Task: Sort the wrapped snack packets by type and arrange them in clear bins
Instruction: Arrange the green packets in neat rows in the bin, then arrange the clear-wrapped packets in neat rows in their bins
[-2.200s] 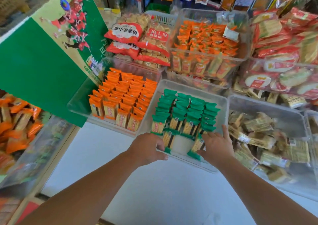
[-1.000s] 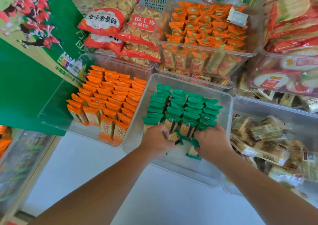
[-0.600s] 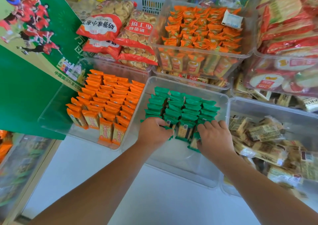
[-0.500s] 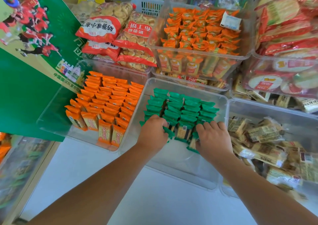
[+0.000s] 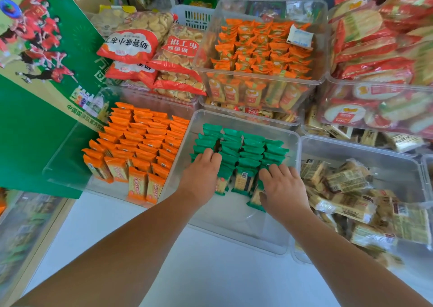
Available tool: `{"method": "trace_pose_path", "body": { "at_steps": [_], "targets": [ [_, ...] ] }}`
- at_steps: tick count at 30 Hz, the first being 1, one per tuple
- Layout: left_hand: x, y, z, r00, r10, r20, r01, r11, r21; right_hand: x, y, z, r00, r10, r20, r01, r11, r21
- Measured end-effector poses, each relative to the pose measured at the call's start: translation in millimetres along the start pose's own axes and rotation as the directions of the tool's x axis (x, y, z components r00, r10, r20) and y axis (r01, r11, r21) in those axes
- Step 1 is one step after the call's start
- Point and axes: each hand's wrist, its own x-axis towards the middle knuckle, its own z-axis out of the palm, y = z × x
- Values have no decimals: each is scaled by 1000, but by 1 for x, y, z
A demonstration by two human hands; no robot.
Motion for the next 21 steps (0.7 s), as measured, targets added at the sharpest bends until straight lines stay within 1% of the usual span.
{"method": "trace_pose_path", "body": {
  "at_steps": [1,3,5,6,8,11,13,15,17,18,19,21],
  "targets": [
    [-2,3,-3,1000,-7,-17,6,1000,-23,-3,0,-5,999,-3,-40,4,999,44],
    [-8,14,-14,999,-15,-35,11,995,-99,-17,-1,-19,986,14,-169,17,984,177],
    [-20,35,-25,997,12,-75,-28,977,-213,-45,0,-33,960,77,-271,11,950,312],
    [-28,50,-29,995,33,-92,-56,961,-271,-63,3,-38,948,129,-292,-11,927,374],
    [-51,89,-28,992,102,-69,-121,919,-376,-101,13,-42,924,262,-277,-101,869,484],
    [-85,156,-2,959,279,44,-228,856,-464,-155,43,-34,880,445,-167,-281,769,574],
    [-96,196,25,912,388,129,-295,843,-451,-184,66,-28,840,529,-117,-357,703,615],
    [-100,232,53,892,407,197,-310,867,-389,-214,90,-23,798,599,-62,-431,640,636],
    [-99,245,74,906,368,208,-290,899,-327,-233,104,-14,783,619,-60,-463,645,608],
    [-97,253,81,917,354,181,-288,905,-312,-242,112,-10,786,613,-78,-457,661,596],
    [-96,258,86,930,343,129,-287,900,-329,-251,121,-5,797,597,-89,-441,676,590],
    [-97,266,89,946,317,67,-269,883,-386,-266,139,6,842,529,-111,-384,730,565]
  ]
}}
